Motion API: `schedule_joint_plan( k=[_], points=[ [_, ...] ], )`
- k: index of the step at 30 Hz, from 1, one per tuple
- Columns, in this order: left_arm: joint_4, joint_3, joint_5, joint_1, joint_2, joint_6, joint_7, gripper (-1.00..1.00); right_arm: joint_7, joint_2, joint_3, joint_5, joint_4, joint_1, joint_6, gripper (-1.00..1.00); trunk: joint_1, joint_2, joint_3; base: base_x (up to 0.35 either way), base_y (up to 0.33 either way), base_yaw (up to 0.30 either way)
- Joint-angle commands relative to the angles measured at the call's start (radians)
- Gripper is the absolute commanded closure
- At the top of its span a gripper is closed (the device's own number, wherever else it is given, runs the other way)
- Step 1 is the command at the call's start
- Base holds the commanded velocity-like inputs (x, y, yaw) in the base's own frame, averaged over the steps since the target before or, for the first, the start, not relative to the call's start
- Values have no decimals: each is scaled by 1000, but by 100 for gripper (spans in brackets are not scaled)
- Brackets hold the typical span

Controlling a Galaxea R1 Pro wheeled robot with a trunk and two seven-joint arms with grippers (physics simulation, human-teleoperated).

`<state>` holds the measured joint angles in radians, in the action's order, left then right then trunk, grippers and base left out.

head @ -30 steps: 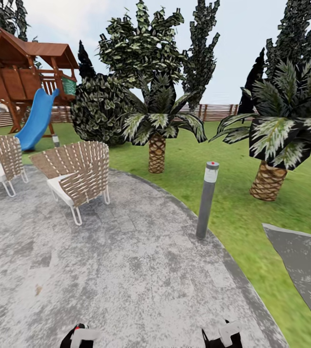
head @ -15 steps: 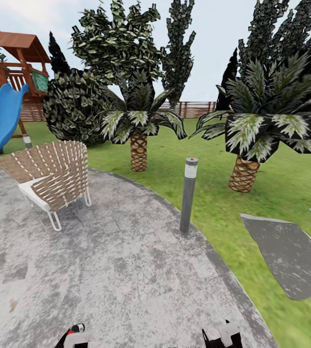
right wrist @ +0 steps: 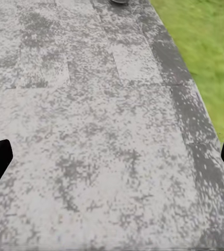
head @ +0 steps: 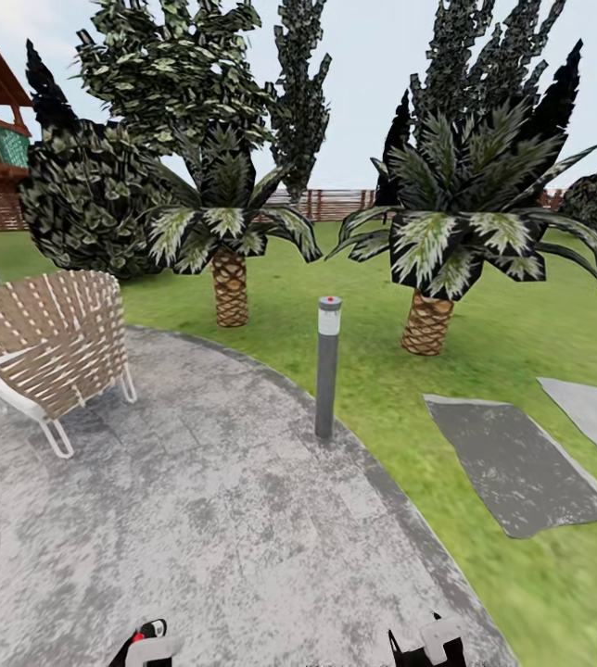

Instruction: In the garden, pick up the pesticide atomizer on the floor and spray pesticide onto both trees until each tree trunk is fully covered.

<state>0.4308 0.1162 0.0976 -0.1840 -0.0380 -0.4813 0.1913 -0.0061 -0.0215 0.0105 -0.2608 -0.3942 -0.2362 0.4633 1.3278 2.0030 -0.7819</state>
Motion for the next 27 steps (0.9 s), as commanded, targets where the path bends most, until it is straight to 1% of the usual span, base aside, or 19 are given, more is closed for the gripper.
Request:
schedule_joint_plan(
  k=[1, 11, 19, 27],
  points=[
    [1, 0, -1, 0, 1, 0, 1, 100, 0, 0, 0, 0, 0, 0, 0, -100, 0, 0, -1, 0, 0, -253],
    [2, -2, -1, 0, -3, 2, 9, 100, 0, -2, 3, 4, -1, 0, 0, -100, 0, 0, -11, 0, -21, -252],
    [-5, -1, -1, 0, -4, 0, 9, 100, 0, -2, 2, 5, -2, 0, 0, -100, 0, 0, -19, 7, -239, -253],
    [-7, -2, -1, 0, -5, 0, 8, 100, 0, -2, 2, 5, -2, 0, 0, -100, 0, 0, -24, 79, -265, -264]
  ],
)
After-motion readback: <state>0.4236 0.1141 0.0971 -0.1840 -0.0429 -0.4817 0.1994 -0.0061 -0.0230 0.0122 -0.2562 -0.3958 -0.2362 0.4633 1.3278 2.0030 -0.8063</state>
